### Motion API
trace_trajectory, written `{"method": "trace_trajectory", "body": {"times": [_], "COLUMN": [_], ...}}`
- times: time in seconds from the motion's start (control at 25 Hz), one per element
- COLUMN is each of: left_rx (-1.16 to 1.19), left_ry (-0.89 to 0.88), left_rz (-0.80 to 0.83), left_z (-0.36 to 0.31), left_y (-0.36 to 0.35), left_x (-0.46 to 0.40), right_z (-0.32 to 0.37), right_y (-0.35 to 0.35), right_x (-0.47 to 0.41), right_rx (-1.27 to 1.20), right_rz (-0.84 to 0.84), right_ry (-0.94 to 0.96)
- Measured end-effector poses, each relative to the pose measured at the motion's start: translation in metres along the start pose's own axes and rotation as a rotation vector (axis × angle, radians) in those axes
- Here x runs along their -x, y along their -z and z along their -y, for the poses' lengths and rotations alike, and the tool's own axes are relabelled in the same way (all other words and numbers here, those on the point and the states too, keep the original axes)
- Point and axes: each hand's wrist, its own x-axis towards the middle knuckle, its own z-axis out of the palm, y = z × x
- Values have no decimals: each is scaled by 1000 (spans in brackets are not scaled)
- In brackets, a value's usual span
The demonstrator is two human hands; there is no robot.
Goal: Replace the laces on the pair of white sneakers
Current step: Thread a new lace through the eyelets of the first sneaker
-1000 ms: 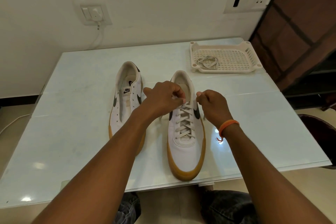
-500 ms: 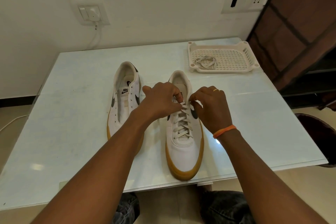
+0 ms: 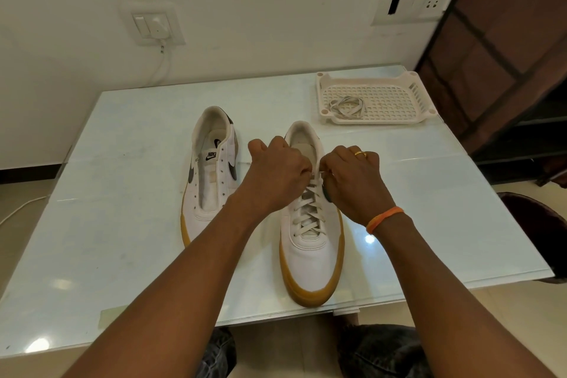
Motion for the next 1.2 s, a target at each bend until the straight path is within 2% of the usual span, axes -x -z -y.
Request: {"method": "trace_trajectory", "body": {"times": [0.04, 0.12, 0.2, 0.28, 0.36, 0.44, 0.6, 0.72, 0.84, 0.96, 1.2], "left_rx": [13, 201, 454, 515, 507, 508, 500, 294, 103, 56, 53], "left_ry": [10, 116, 315, 431, 410, 340, 232, 143, 71, 13, -111], "left_rz": [9, 42, 120, 174, 215, 234, 100, 21, 0, -57, -70], "left_z": [0, -3, -8, -13, -11, -3, 7, 0, -9, -8, 0], "left_y": [-2, -3, -3, -4, -6, -5, 6, 9, 3, -2, -11], "left_x": [0, 1, -3, -7, -11, -10, -4, -3, -3, -1, 1], "right_z": [-1, 2, 3, 4, 1, -7, -17, -12, -5, -5, -10], "right_y": [-1, 2, 3, 3, 0, -1, 17, 18, 6, -3, -3], "right_x": [-2, -7, -11, -13, -12, -9, 2, 11, 14, 12, 11], "right_rx": [-63, -362, -731, -791, -661, -566, -487, -336, -214, -128, -40], "right_rz": [90, 253, 238, 231, 225, 134, -148, -121, -118, -177, -161], "right_ry": [-73, -306, -537, -625, -588, -524, -225, 2, 75, 101, 161]}}
